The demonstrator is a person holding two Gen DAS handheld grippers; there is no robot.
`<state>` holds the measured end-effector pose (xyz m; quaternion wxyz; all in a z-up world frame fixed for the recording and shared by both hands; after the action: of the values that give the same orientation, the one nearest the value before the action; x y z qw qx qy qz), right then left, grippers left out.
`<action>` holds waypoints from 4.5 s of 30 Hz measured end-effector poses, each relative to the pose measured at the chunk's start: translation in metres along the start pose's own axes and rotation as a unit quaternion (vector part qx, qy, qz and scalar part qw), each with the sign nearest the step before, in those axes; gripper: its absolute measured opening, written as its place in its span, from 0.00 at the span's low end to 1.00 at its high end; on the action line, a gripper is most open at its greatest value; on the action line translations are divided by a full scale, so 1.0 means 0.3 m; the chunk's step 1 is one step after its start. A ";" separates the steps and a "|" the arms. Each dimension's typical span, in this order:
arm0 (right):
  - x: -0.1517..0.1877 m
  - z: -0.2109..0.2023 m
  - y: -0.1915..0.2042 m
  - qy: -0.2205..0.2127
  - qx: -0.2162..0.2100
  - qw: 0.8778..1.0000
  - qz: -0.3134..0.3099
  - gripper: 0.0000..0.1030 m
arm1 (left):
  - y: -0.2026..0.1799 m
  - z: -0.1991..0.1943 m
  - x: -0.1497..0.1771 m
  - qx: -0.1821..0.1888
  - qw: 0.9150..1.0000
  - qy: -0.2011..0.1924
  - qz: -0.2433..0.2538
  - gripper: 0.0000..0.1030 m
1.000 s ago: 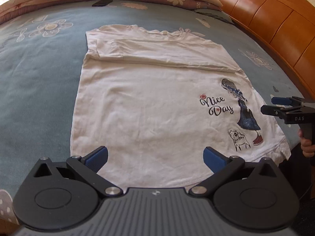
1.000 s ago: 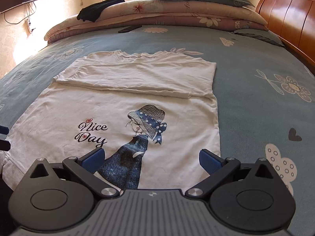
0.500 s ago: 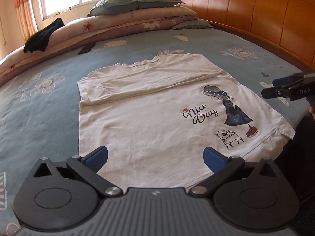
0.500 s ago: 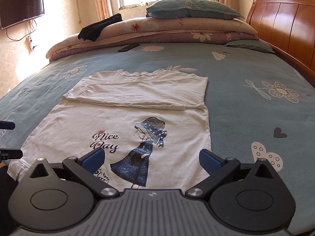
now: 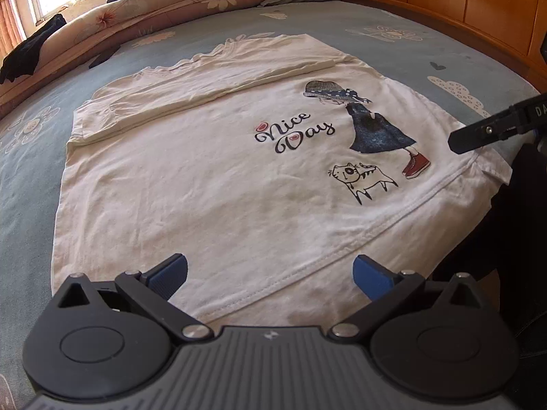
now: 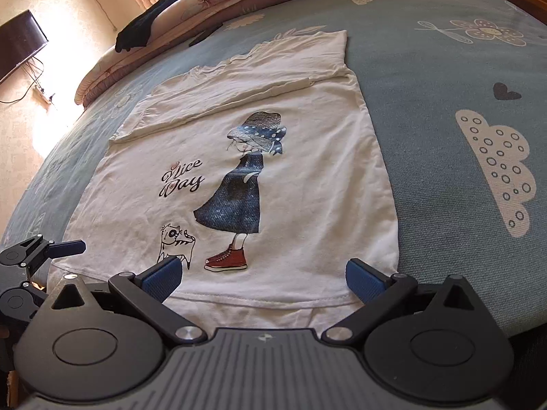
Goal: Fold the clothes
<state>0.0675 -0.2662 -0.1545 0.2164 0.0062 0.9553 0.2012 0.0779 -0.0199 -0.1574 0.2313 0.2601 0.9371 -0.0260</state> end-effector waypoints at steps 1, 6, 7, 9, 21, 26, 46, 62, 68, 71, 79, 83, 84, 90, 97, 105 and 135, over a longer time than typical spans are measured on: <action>0.005 0.005 -0.001 -0.001 -0.001 1.000 0.000 1.00 | 0.007 0.010 0.009 0.004 1.000 0.007 -0.003 1.00; 0.001 0.005 -0.011 -0.009 -0.013 1.000 0.012 1.00 | 0.039 0.019 0.029 0.033 0.999 0.013 -0.024 1.00; 0.002 0.004 -0.012 -0.010 -0.015 1.000 0.012 1.00 | 0.037 0.019 0.029 0.032 0.999 0.017 -0.020 1.00; 0.002 0.002 -0.014 -0.013 -0.018 1.000 0.015 1.00 | 0.038 0.019 0.027 0.031 0.999 0.025 -0.020 1.00; 0.019 0.019 0.023 -0.004 0.051 0.997 -0.050 1.00 | 0.056 -0.032 0.017 -0.024 0.999 0.045 -0.016 0.99; -0.015 -0.029 0.017 -0.020 0.076 0.995 -0.058 1.00 | 0.090 -0.091 0.021 -0.052 0.998 0.037 0.012 0.99; -0.014 0.140 0.157 0.025 0.128 0.963 -0.236 1.00 | 0.083 -0.021 0.135 -0.039 0.993 0.056 0.098 0.99; 0.068 0.002 0.340 -0.063 0.193 0.879 -0.432 1.00 | -0.134 -0.069 0.163 -0.169 0.922 -0.055 0.345 0.99; 0.039 0.029 0.357 -0.055 0.187 0.884 -0.426 1.00 | -0.198 0.002 0.173 -0.227 0.885 -0.064 0.402 0.99; 0.026 0.022 0.369 -0.061 0.193 0.881 -0.428 1.00 | -0.198 0.030 0.155 -0.249 0.876 -0.074 0.407 0.99; 0.019 -0.022 0.375 -0.083 0.191 0.877 -0.433 1.00 | -0.157 0.044 0.111 -0.265 0.876 -0.073 0.396 0.99; 0.036 -0.042 0.387 -0.088 0.175 0.871 -0.451 1.00 | -0.150 0.015 0.090 -0.257 0.881 -0.074 0.389 0.99; 0.043 -0.047 0.391 -0.089 0.168 0.869 -0.457 1.00 | -0.153 0.003 0.086 -0.258 0.880 -0.077 0.391 0.99; 0.085 -0.057 0.430 -0.082 0.124 0.865 -0.480 1.00 | -0.140 -0.049 0.049 -0.252 0.891 -0.094 0.366 0.99; 0.158 -0.031 0.516 -0.058 0.081 0.843 -0.529 1.00 | -0.083 -0.098 -0.007 -0.221 0.922 -0.104 0.300 0.99; 0.231 0.088 0.582 0.001 0.081 0.802 -0.591 0.64 | -0.043 -0.122 -0.018 -0.194 0.942 -0.101 0.256 0.99; 0.142 0.069 0.577 -0.023 0.083 0.854 -0.514 0.07 | -0.037 -0.040 0.076 -0.280 0.906 -0.043 0.314 0.41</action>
<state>0.0243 -0.0950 -0.1221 0.3095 -0.4631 0.8303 -0.0187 0.0500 -0.0165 -0.1576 0.3312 0.4637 0.7649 0.3003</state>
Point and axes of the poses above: each gripper's, at about its wrist camera, not at the fingertips, and z roughly the way its jaws point, y to its left, x to its underside, the point moved 8 cm from there along z, roughly the way its jaws point, and after that the axes turned 11 degrees about y, right-handed, at the moved point
